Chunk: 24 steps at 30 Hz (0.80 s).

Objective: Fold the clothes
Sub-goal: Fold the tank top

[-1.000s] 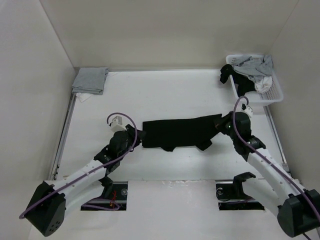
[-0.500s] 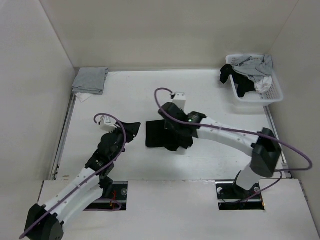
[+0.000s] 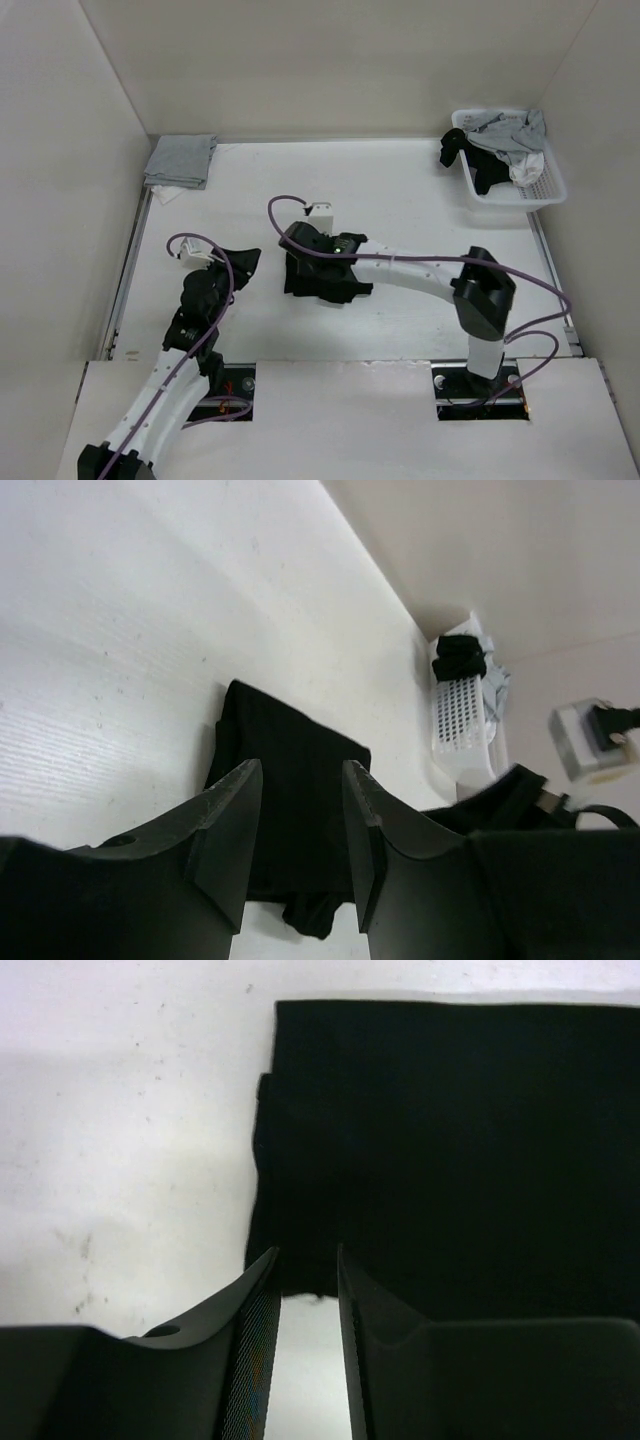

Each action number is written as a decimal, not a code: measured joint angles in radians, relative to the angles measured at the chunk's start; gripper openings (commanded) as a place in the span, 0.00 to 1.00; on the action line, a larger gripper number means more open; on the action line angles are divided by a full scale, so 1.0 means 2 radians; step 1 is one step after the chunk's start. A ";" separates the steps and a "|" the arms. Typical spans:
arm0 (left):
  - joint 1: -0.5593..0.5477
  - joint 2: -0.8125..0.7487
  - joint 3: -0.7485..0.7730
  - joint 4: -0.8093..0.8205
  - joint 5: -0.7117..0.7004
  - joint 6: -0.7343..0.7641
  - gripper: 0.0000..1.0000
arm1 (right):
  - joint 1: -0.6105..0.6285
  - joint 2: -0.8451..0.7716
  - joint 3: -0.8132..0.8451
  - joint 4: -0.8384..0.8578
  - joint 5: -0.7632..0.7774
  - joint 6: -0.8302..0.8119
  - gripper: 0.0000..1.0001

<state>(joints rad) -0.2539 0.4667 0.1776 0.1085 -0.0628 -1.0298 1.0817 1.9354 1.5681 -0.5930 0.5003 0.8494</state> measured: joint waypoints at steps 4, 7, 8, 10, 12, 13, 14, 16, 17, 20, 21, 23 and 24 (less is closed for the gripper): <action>-0.019 0.042 0.000 0.018 0.009 -0.003 0.35 | -0.008 -0.098 -0.112 0.058 -0.016 -0.005 0.14; -0.052 0.090 0.001 0.047 0.007 -0.004 0.32 | -0.036 -0.167 -0.188 0.121 -0.042 -0.011 0.00; -0.069 0.110 0.001 0.059 0.005 -0.003 0.29 | -0.047 -0.183 -0.210 0.143 -0.049 -0.012 0.00; -0.104 0.154 0.006 0.078 -0.001 -0.001 0.26 | -0.073 -0.211 -0.263 0.199 -0.065 -0.017 0.00; -0.135 0.198 0.014 0.091 -0.005 0.007 0.26 | -0.088 -0.238 -0.322 0.245 -0.076 -0.022 0.00; -0.145 0.211 0.017 0.094 -0.006 0.012 0.26 | -0.091 -0.252 -0.351 0.263 -0.080 -0.025 0.00; -0.151 0.219 0.020 0.095 -0.006 0.018 0.28 | -0.093 -0.271 -0.381 0.279 -0.083 -0.030 0.02; -0.150 0.217 0.021 0.093 -0.011 0.031 0.31 | -0.099 -0.316 -0.437 0.304 -0.088 -0.037 0.04; -0.146 0.209 0.021 0.088 -0.014 0.037 0.33 | -0.105 -0.340 -0.459 0.313 -0.089 -0.041 0.05; -0.121 0.168 0.022 0.060 -0.033 0.059 0.38 | -0.148 -0.415 -0.509 0.340 -0.089 -0.051 0.13; -0.110 0.156 0.024 0.048 -0.040 0.067 0.41 | -0.170 -0.434 -0.518 0.347 -0.090 -0.052 0.18; -0.084 0.138 0.031 0.023 -0.054 0.082 0.45 | -0.226 -0.463 -0.529 0.360 -0.091 -0.054 0.34; -0.069 0.135 0.035 0.012 -0.060 0.089 0.49 | -0.257 -0.472 -0.530 0.364 -0.092 -0.055 0.40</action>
<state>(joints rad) -0.3927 0.7361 0.2485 0.1322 -0.1818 -0.8528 0.5671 0.9920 0.5076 0.1352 0.3157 0.7395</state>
